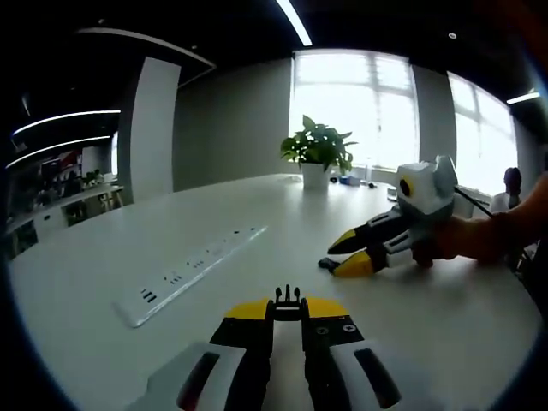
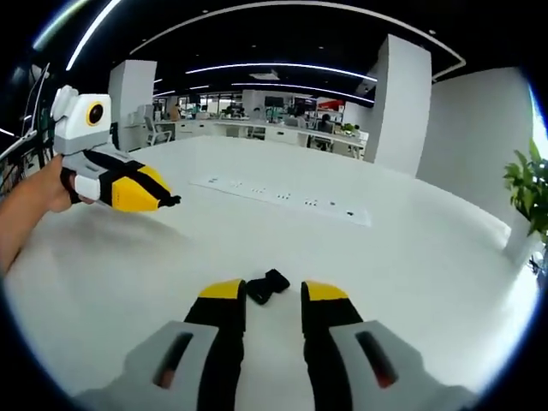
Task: Snap the two parts of the plastic buckle together until the buckle closes and remains connected.
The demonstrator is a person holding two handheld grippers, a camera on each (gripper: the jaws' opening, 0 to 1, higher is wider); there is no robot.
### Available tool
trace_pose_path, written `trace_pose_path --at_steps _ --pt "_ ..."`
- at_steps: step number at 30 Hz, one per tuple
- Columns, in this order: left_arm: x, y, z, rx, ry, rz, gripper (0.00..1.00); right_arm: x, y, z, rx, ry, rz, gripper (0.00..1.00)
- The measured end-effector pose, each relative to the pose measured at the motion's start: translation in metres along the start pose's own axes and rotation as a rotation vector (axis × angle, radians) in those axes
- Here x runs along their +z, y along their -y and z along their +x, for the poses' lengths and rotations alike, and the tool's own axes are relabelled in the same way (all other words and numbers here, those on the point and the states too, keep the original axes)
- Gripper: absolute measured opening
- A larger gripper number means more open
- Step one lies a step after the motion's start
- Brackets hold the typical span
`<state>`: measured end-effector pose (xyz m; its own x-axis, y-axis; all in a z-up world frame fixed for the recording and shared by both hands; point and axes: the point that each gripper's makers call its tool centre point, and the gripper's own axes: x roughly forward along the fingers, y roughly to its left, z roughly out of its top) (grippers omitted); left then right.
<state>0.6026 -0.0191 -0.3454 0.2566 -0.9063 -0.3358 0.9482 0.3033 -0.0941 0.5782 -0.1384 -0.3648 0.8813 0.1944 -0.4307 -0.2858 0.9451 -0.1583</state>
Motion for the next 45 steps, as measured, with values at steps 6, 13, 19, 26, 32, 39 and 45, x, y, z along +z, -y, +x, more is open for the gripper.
trace_pose_path --at_steps 6,13,19,26,32,39,45 --pt "-0.003 0.002 0.002 -0.005 -0.011 0.005 0.10 -0.005 0.002 -0.009 0.001 -0.001 0.021 0.24" --pt "-0.005 0.003 0.001 -0.007 -0.013 0.001 0.10 -0.004 0.009 -0.015 -0.010 0.015 0.069 0.23" --pt "-0.005 0.003 0.001 -0.009 -0.015 0.001 0.10 -0.010 -0.012 -0.031 0.013 0.019 0.046 0.23" --pt "-0.005 0.004 0.000 -0.011 -0.012 -0.002 0.10 -0.010 -0.030 -0.039 0.131 0.039 -0.096 0.22" --pt "-0.005 0.003 -0.001 -0.015 -0.014 -0.004 0.10 -0.002 -0.020 -0.029 0.237 0.063 -0.030 0.19" --pt "-0.002 0.003 -0.002 -0.009 -0.006 0.003 0.10 -0.005 -0.004 0.000 0.319 0.045 -0.049 0.23" --pt "-0.004 0.003 -0.002 -0.010 -0.009 -0.001 0.10 -0.005 0.002 0.005 0.316 0.050 -0.074 0.20"
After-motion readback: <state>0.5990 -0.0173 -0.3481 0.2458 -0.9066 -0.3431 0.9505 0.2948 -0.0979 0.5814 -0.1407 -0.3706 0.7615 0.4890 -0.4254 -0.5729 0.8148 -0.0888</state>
